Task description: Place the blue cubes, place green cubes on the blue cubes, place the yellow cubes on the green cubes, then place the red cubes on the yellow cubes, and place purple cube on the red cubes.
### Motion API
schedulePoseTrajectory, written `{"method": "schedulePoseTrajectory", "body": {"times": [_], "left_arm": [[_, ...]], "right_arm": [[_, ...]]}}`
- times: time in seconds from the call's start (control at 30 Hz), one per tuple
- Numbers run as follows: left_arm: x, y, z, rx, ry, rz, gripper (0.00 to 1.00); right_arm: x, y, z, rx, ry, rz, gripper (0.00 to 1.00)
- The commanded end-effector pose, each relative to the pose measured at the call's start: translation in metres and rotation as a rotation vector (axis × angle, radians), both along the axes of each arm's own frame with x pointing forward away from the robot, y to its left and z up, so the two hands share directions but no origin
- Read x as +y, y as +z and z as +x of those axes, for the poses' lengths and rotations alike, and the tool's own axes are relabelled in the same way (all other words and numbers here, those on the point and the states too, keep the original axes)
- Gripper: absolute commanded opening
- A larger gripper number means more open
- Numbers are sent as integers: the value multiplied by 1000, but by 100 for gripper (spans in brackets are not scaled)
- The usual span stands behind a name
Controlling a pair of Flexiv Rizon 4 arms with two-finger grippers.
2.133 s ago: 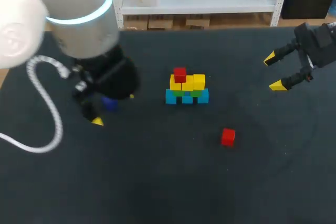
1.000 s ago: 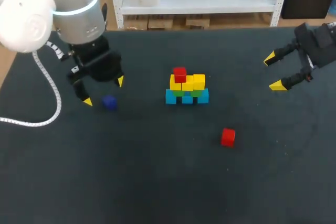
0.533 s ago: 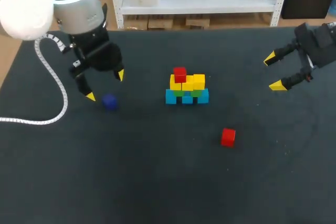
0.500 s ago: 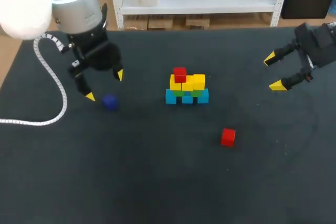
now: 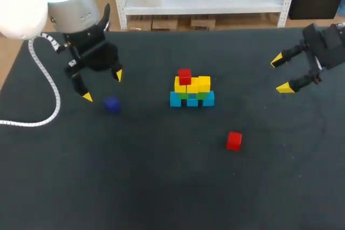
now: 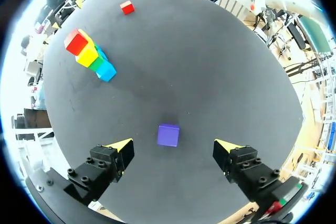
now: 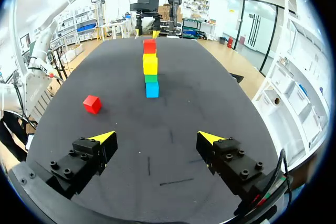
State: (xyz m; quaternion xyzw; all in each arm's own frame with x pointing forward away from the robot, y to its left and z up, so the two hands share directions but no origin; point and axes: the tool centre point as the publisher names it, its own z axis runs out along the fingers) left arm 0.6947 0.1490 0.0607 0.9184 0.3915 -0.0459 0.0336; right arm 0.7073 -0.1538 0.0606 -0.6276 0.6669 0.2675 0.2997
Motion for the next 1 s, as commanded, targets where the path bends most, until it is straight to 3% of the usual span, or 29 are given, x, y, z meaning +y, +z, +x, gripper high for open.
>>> {"method": "schedulePoseTrajectory", "body": {"times": [0.03, 0.1, 0.13, 0.3, 0.47, 0.63, 0.83, 1.0], "left_arm": [[1, 0, 0, -1, -2, 0, 100], [1, 0, 0, -1, -2, 0, 100], [1, 0, 0, -1, -2, 0, 100], [1, 0, 0, -1, -2, 0, 100], [1, 0, 0, -1, -2, 0, 100], [1, 0, 0, -1, -2, 0, 100], [1, 0, 0, -1, -2, 0, 100], [1, 0, 0, -1, -2, 0, 100]], "right_arm": [[0, -1, 0, -1, 1, 2, 100], [0, -1, 0, -1, 1, 2, 100], [-9, 1, 7, -34, 49, -3, 100], [-19, 11, 20, -23, 397, -108, 100], [0, 25, -2, -63, 646, -80, 100], [25, 24, -31, -74, 951, -70, 100], [41, 17, -63, -91, 1144, -75, 100], [48, 10, -78, -114, 1194, -78, 100]]}}
